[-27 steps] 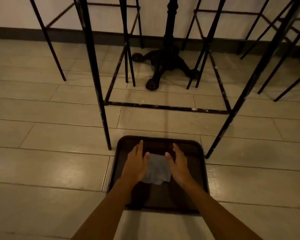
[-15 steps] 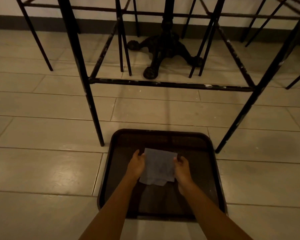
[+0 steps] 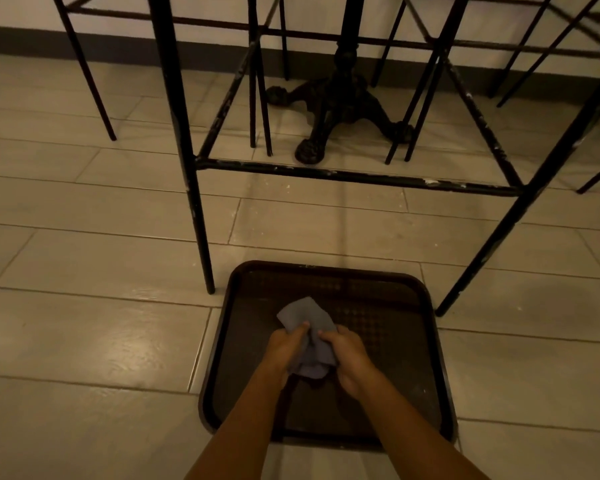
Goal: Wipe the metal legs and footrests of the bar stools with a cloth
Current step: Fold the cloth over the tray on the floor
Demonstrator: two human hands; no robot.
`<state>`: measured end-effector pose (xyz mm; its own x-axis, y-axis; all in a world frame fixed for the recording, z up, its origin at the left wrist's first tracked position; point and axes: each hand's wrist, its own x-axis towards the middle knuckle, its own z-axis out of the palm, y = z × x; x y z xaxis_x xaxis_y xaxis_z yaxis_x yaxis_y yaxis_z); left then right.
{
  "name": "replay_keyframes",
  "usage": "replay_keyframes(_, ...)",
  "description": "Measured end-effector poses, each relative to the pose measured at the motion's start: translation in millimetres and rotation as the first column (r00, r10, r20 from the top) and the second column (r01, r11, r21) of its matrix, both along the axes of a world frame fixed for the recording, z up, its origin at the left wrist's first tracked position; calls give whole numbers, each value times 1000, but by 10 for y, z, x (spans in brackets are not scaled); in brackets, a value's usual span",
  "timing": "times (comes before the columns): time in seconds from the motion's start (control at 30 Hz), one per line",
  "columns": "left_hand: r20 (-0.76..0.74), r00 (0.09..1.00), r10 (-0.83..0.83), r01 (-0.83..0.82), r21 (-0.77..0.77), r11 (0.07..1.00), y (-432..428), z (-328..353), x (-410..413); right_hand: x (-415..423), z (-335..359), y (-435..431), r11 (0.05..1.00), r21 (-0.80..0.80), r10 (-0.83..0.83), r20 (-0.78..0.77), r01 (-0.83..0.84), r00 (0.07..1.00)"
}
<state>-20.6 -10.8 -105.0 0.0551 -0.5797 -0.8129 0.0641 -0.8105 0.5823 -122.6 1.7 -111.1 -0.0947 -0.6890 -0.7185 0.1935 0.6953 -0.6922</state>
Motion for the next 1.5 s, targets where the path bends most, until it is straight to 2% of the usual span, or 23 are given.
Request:
replay_keyframes(0.07, -22, 986, 166, -167, -81, 983, 55, 265, 95, 20, 221, 39, 998, -60, -13, 58, 17, 998)
replay_keyframes(0.1, 61, 944, 325, -318, -102, 942, 51, 270, 159, 26, 343, 72, 996, -90, -11, 80, 18, 997)
replay_keyframes(0.13, 30, 880, 474, -469, -100, 877, 58, 352, 217, 36, 466, 107, 993, -118, -9, 97, 20, 995)
replay_keyframes(0.17, 4, 905, 425, -422, -102, 901, 83, 496, 300, 48, 594, 143, 990, -142, -7, 105, 22, 994)
replay_keyframes(0.2, -123, 926, 356, -365, -58, 929, 145, 709, 328, 68, 741, 190, 986, -164, -4, 107, 21, 994)
replay_keyframes(0.27, -125, 982, 140, -148, -60, 987, 259, 909, 397, 118, 1007, 299, 977, -213, 0, 90, 19, 996)
replay_keyframes(0.3, -114, 990, 89, -100, -100, 990, 347, 1045, 487, 151, 1152, 351, 973, -231, 1, 86, 19, 996)
replay_keyframes(0.5, -164, 963, 212, -245, -218, 945, 624, 2029, 780, 376, 2107, 498, 957, -291, 7, 106, 24, 994)
replay_keyframes(0.73, -185, 959, 212, -261, -302, 917, 608, 2877, 1275, 872, 2909, 453, 939, -344, 24, 112, 16, 993)
replay_keyframes(0.93, -106, 983, 149, -177, -345, 922, 502, 3221, 1948, 1544, 3252, 454, 925, -363, -76, 113, 112, 991)
replay_keyframes(1.2, -101, 994, -38, -4, -385, 923, 218, 3660, 2778, 2329, 3667, 393, 884, -388, -223, 135, 259, 965)
replay_keyframes(1.5, -166, 985, -43, -26, -389, 921, -133, 3820, 3032, 2620, 3831, 133, 879, -362, -289, 111, 309, 951)
